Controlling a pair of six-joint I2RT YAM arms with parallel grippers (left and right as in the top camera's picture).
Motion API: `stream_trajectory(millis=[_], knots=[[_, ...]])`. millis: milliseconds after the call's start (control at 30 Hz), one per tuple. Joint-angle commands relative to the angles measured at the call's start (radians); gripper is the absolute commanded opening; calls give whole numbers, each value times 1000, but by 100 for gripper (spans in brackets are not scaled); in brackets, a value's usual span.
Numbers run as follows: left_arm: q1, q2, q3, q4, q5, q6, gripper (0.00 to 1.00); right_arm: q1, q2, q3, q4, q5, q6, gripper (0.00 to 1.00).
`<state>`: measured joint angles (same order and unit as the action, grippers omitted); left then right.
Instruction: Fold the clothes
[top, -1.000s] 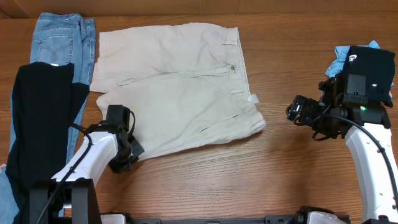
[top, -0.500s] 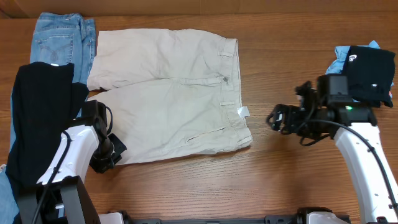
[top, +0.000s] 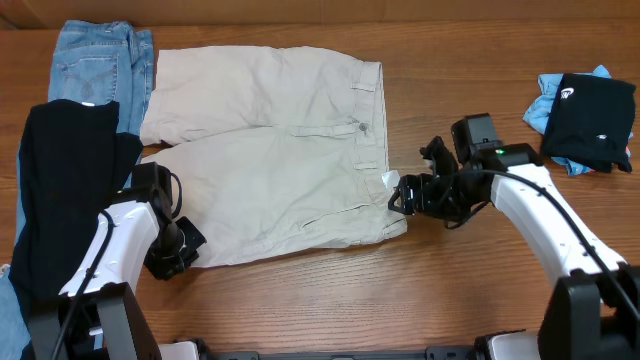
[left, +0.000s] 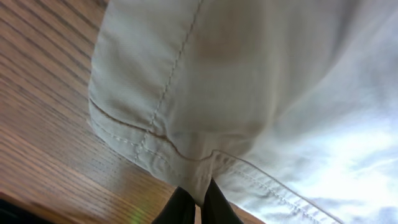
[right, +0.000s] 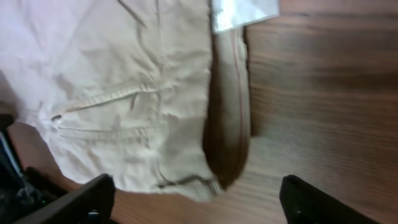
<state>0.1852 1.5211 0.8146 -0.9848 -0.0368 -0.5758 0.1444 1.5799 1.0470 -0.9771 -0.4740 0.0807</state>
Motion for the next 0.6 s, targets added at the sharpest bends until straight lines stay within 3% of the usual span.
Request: stream_trajectory(millis=[0, 267, 400, 567], knots=[[4, 5, 15, -13, 12, 16, 8, 1, 25, 0, 24, -66, -3, 85], [4, 5, 15, -18, 11, 19, 8, 1, 77, -1, 12, -80, -3, 74], [4, 5, 15, -17, 11, 19, 10, 6, 83, -1, 12, -90, -3, 55], [4, 5, 15, -17, 11, 19, 11, 24, 83, -1, 7, -90, -3, 53]])
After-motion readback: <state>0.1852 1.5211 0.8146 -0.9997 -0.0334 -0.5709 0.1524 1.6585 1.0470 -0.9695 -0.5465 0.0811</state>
